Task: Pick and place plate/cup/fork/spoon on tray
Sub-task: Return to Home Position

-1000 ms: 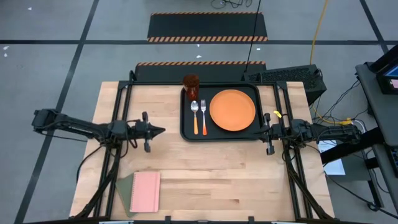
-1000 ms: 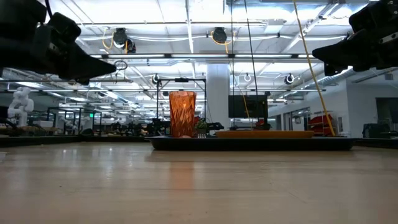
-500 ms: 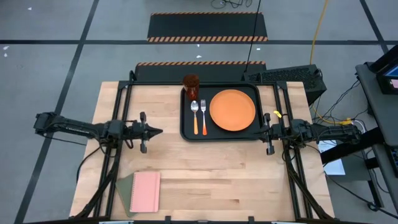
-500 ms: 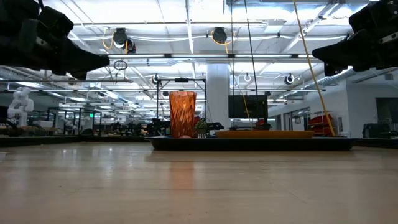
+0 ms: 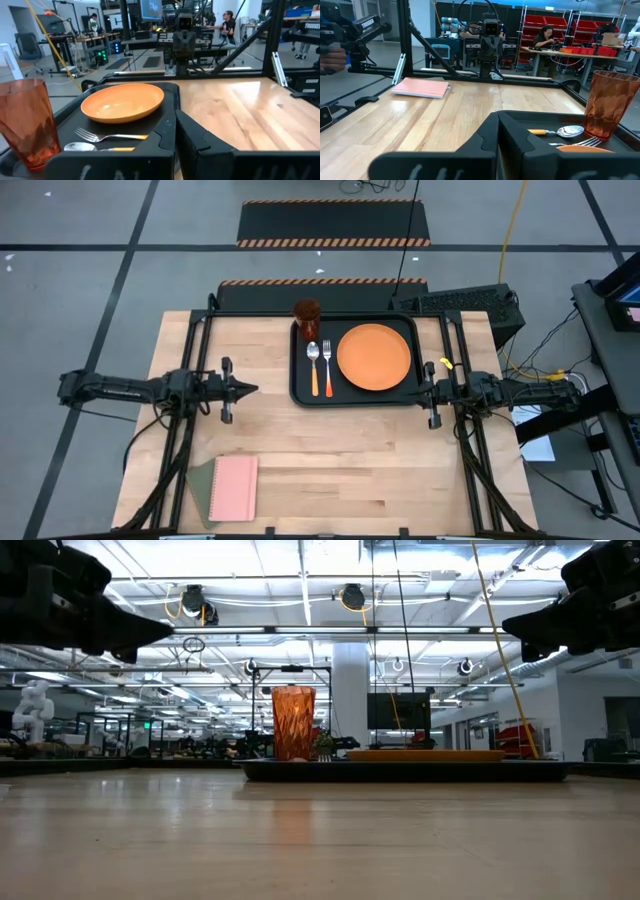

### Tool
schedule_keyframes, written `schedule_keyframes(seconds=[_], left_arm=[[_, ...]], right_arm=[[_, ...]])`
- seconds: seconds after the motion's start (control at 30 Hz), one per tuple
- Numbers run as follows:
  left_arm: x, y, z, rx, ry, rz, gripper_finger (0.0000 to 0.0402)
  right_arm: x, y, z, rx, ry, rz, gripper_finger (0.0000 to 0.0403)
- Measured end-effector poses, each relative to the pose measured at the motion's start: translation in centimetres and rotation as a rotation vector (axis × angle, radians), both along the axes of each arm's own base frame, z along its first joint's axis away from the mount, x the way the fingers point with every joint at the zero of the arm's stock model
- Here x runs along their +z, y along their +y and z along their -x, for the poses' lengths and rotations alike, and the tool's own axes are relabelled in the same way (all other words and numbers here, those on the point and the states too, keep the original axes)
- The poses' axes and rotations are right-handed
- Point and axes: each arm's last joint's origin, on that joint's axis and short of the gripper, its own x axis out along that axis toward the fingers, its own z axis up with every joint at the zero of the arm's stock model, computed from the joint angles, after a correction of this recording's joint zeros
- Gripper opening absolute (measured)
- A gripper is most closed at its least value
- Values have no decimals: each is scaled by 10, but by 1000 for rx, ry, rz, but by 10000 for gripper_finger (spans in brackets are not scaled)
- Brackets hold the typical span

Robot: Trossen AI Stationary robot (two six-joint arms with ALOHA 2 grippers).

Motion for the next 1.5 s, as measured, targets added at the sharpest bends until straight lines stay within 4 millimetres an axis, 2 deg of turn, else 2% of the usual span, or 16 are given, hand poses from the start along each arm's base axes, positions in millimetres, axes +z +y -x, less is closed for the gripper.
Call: schedule_keyframes(seconds=[0.53,1.03,1.5], left_arm=[[-3,4,9,-56,32,-13,1],[0,2,21,-74,-24,-41,2],[-1,3,20,-64,-11,-51,16]], right_arm=[[0,0,0,0,0,0,0],[0,0,0,0,0,0,0],[0,0,0,0,0,0,0]])
